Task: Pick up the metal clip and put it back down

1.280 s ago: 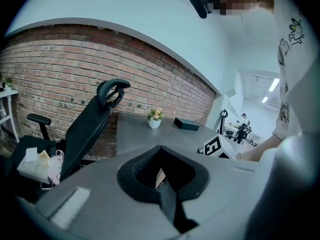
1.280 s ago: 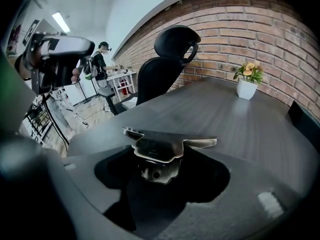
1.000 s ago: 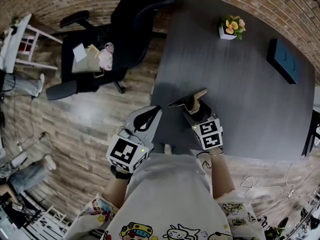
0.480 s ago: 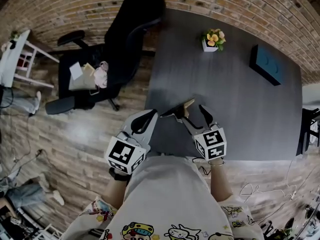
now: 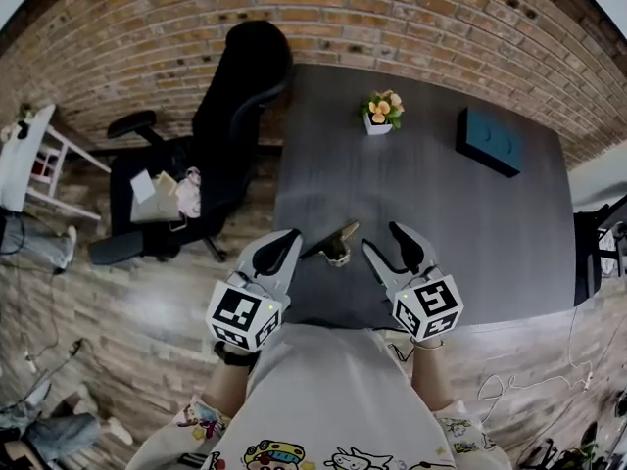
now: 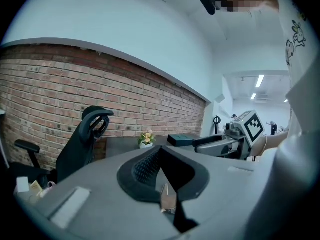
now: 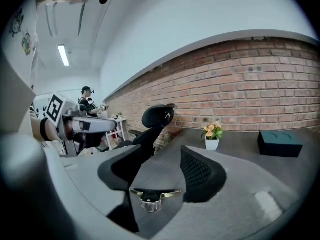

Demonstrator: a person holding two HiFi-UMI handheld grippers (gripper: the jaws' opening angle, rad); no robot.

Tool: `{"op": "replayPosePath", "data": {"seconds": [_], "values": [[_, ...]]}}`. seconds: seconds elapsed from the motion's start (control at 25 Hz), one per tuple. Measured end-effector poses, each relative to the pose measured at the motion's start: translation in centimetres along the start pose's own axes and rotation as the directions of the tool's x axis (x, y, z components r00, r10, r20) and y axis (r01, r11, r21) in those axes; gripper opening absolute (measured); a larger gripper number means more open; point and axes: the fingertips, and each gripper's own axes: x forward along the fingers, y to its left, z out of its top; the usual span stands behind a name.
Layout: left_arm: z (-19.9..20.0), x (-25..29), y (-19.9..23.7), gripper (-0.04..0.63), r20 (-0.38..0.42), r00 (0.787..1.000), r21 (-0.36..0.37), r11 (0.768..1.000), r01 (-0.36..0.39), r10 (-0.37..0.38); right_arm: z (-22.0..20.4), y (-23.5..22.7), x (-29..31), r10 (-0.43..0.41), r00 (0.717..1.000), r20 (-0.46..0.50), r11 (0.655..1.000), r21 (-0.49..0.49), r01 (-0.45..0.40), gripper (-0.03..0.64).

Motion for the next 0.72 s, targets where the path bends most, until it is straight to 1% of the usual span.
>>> {"op": "replayPosePath", "data": {"seconds": [0.2, 0.36, 0.56, 0.72], "values": [[1.0, 1.0, -0.9, 0.002, 0.018, 1.0, 0.009, 1.0, 0.023, -0.023, 1.9, -0.6, -2.4, -0.042, 0.997, 0.072, 0.999, -0.027, 0.044, 0.193], [2.0, 1.6, -1.9, 0.002, 0.029, 0.998, 0.019, 0.998, 0.052, -0.052, 3.4, -1.3, -4.1, -0.069, 0.99, 0.127, 0.997, -0.021, 0.072, 0.151], [2.6, 2.0, -2.7, 0.002, 0.033, 0.997, 0.024, 0.997, 0.07, -0.071, 5.0, -1.7, -5.9, -0.072, 0.983, 0.168, 0.997, -0.009, 0.075, 0.082], [2.7, 2.1, -2.7, 0.002, 0.034, 0.997, 0.024, 0.997, 0.074, -0.075, 5.4, -2.1, -6.7, -0.08, 0.977, 0.197, 0.997, 0.013, 0.079, 0.028]]}}
